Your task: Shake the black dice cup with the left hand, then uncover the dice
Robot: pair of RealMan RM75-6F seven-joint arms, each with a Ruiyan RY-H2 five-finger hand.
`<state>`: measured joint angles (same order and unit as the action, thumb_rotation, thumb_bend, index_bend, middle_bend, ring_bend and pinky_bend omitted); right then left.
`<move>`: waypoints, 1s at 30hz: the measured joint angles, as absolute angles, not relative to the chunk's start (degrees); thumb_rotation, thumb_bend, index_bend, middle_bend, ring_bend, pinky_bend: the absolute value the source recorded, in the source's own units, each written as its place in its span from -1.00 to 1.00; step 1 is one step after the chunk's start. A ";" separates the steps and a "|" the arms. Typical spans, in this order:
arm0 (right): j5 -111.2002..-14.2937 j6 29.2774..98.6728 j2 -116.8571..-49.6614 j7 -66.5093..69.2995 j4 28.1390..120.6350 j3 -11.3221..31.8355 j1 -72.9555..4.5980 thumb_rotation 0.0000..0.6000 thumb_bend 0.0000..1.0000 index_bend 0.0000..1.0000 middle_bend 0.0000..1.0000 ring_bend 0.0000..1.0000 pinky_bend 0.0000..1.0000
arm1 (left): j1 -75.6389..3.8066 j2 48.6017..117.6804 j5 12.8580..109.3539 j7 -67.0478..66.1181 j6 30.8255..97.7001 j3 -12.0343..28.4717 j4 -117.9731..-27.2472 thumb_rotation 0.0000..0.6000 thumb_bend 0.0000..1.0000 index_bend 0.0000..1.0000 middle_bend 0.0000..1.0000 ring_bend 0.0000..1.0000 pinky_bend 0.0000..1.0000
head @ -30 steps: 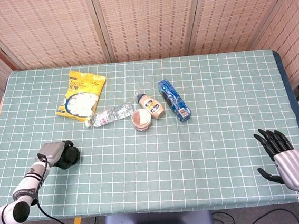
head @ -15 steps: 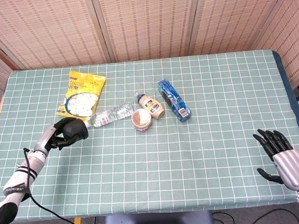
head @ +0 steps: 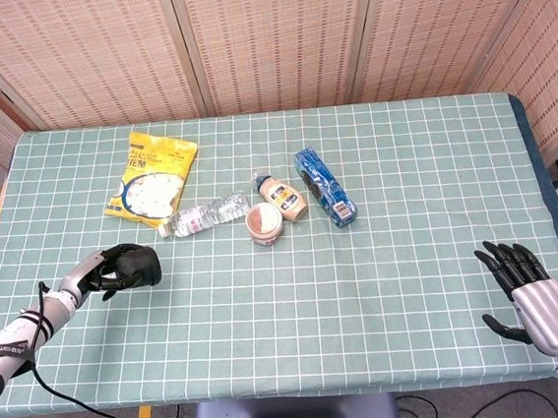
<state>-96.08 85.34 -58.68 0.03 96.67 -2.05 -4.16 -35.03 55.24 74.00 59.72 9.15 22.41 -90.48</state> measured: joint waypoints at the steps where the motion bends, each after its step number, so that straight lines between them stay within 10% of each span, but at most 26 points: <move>1: -96.09 85.34 -58.59 0.05 96.79 -2.08 -4.15 1.00 -0.70 -1.00 -1.00 -1.00 -1.00 | -35.67 54.92 75.42 57.01 8.99 21.51 -89.98 1.00 -0.13 0.22 0.28 0.25 0.70; 15: -96.69 86.37 -58.01 2.16 96.77 -2.05 -3.95 1.00 -0.70 -1.00 -1.00 -1.00 -1.00 | -46.09 56.45 79.46 11.53 9.99 6.50 -81.18 1.00 -0.12 0.20 0.25 0.22 0.61; 30: -97.21 85.83 -58.09 2.15 96.93 -2.27 -4.18 1.00 -0.70 -1.00 -1.00 -1.00 -1.00 | -50.51 63.68 26.78 -50.21 57.75 -3.27 -91.41 1.00 -0.12 0.20 0.22 0.16 0.52</move>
<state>-97.21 85.83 -58.09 2.15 96.93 -2.27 -4.18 -50.51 63.68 26.78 -50.21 57.75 -3.27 -91.41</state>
